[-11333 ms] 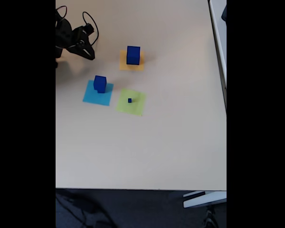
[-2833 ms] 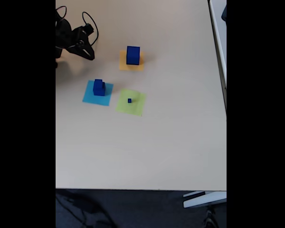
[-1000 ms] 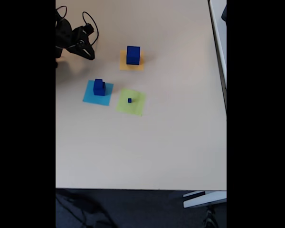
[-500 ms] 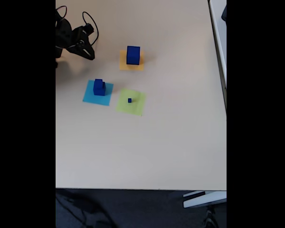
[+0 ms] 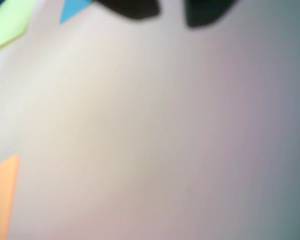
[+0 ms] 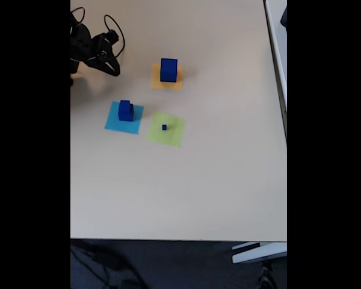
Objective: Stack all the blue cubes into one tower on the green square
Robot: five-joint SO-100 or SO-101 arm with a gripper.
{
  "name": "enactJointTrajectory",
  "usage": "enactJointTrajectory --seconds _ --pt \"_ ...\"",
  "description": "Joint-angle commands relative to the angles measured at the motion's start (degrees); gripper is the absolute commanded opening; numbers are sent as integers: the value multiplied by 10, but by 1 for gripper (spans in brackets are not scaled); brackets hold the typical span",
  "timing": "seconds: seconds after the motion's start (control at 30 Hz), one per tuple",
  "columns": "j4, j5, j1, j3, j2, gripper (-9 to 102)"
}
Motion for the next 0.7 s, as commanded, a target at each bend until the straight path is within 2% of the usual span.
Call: enactJointTrajectory --seconds 0.0,0.3,0.67 --pt "-15 -11 -4 1 14 0" --pt "-41 -41 -3 -27 14 0" --pt "-77 25 6 -83 14 0"
